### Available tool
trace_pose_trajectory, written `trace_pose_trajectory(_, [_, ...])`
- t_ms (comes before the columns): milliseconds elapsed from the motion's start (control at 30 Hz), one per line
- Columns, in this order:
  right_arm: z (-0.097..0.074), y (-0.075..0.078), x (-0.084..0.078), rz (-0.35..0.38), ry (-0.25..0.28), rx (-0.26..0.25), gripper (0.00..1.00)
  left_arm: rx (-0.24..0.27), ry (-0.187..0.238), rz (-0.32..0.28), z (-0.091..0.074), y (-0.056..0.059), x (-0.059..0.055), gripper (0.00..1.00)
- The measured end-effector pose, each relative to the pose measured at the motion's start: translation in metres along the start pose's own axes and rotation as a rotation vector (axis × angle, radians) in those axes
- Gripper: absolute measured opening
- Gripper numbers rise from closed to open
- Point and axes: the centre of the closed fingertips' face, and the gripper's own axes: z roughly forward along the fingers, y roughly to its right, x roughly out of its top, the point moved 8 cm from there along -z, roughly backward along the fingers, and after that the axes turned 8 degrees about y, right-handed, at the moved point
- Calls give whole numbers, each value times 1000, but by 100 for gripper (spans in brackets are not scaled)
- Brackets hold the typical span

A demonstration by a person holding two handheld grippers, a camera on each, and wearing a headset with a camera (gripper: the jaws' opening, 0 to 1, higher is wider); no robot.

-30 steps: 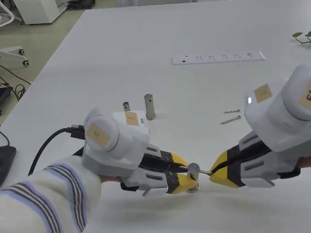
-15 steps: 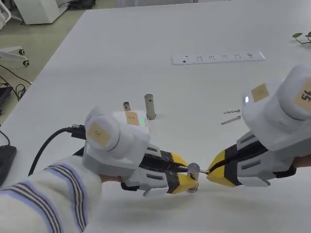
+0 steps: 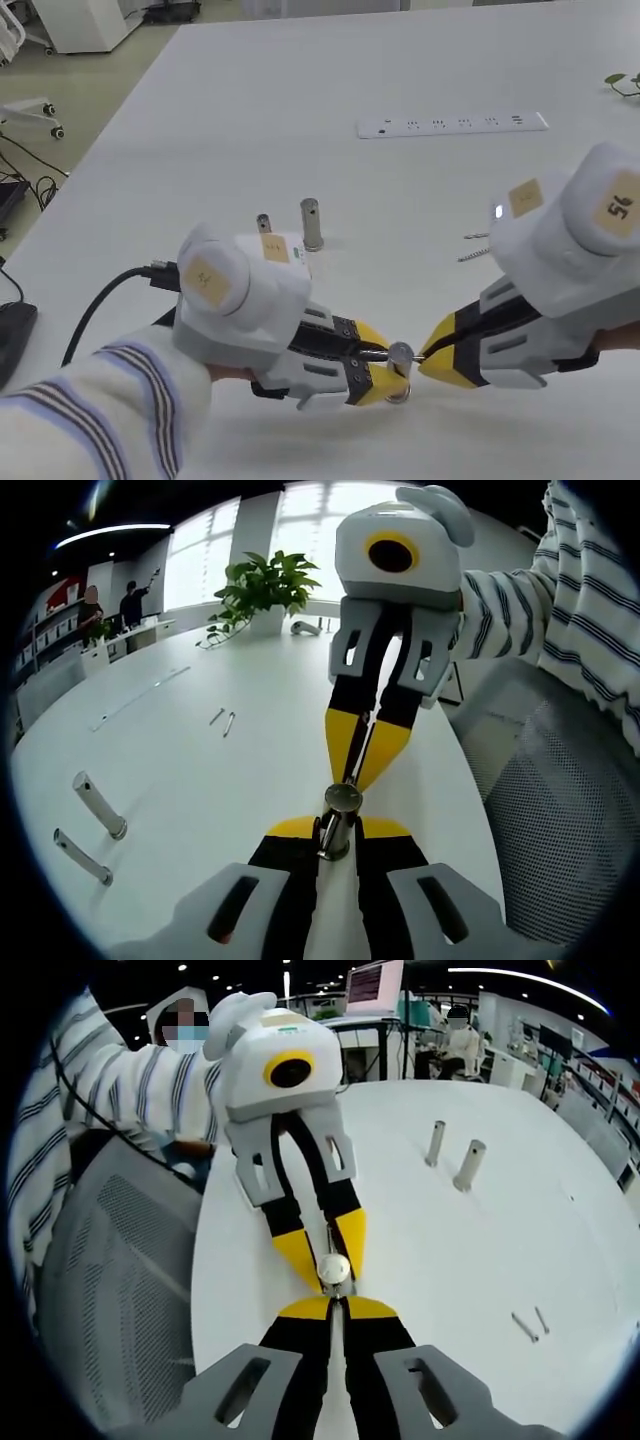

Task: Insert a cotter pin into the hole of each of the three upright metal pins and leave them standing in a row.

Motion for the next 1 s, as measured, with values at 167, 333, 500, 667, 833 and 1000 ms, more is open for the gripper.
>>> trace_pose_trajectory(167, [1, 0, 2, -12, -3, 2, 5, 1, -2, 2, 0, 0, 0, 12])
trace_pose_trajectory(333, [1, -1, 1, -19, -4, 1, 5, 1, -2, 0, 0, 0, 0, 12])
trace_pose_trajectory(500, [0, -1, 0, -19, 0, 9, 7, 4, 1, -5, 0, 0, 0, 12])
trace_pose_trajectory(667, [0, -2, -4, -29, -5, 13, 10, 4, -1, -3, 0, 1, 0, 12])
trace_pose_trajectory(833, [0, -2, -3, -31, 4, 9, 13, 6, 1, -7, -1, 1, 0, 12])
trace_pose_trajectory(1000, [1, -1, 0, -37, 21, 6, 16, 13, -5, 1, -4, 0, -2, 13])
